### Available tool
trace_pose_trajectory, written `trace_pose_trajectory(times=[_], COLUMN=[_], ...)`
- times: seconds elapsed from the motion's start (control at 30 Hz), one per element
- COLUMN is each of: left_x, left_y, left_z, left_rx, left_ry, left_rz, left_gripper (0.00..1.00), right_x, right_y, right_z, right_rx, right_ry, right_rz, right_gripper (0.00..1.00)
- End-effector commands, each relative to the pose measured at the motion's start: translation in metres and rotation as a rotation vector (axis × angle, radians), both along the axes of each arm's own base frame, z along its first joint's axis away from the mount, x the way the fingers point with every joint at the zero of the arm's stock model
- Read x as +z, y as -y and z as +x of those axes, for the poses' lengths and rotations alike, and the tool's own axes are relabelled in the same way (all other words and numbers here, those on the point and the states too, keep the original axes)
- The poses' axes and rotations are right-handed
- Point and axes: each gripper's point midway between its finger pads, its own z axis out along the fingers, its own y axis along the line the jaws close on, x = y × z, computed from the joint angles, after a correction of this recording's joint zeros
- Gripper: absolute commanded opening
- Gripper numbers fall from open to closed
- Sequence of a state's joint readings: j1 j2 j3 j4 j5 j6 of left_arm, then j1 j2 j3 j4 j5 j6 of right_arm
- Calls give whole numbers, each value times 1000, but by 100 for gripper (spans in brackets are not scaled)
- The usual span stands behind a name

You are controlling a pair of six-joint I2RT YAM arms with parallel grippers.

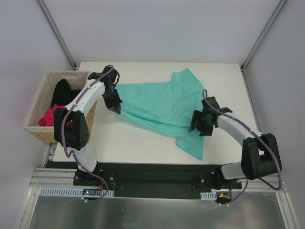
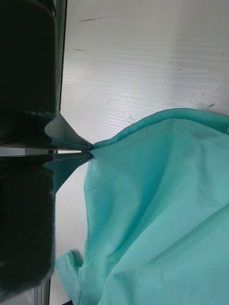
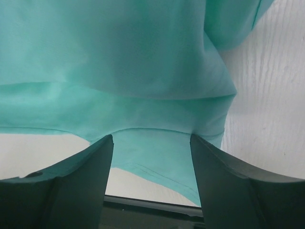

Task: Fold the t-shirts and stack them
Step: Grap the side of the flattened tshirt closest away from the robot with both arms

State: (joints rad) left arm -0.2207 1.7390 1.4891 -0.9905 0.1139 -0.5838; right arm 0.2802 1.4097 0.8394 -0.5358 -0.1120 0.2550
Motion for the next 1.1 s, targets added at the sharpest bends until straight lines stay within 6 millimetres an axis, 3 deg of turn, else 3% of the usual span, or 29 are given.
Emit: trace_pose_trajectory(times=[0.0, 0.3, 0.5, 0.83, 1.07], left_x=[0, -7, -3, -5, -3], left_y=[-3, 0, 2, 2, 1], left_z=[-1, 7, 12, 10, 11], left_rx=[-11, -43, -55, -64, -63], left_ry=[-24, -43, -37, -47, -41], left_rz=[3, -1, 0, 5, 11], left_gripper=[0, 0, 0, 0, 0], right_x=[6, 2, 0, 6, 2], right_y=[12, 38, 38, 48, 40], right_z=[-12, -45, -59, -66, -79], right_rx=[-45, -112, -135, -149, -106], right_ry=[42, 52, 16, -28, -98], right_rz=[-53, -128, -114, -182, -189], right_gripper=[68, 65, 61, 47, 47])
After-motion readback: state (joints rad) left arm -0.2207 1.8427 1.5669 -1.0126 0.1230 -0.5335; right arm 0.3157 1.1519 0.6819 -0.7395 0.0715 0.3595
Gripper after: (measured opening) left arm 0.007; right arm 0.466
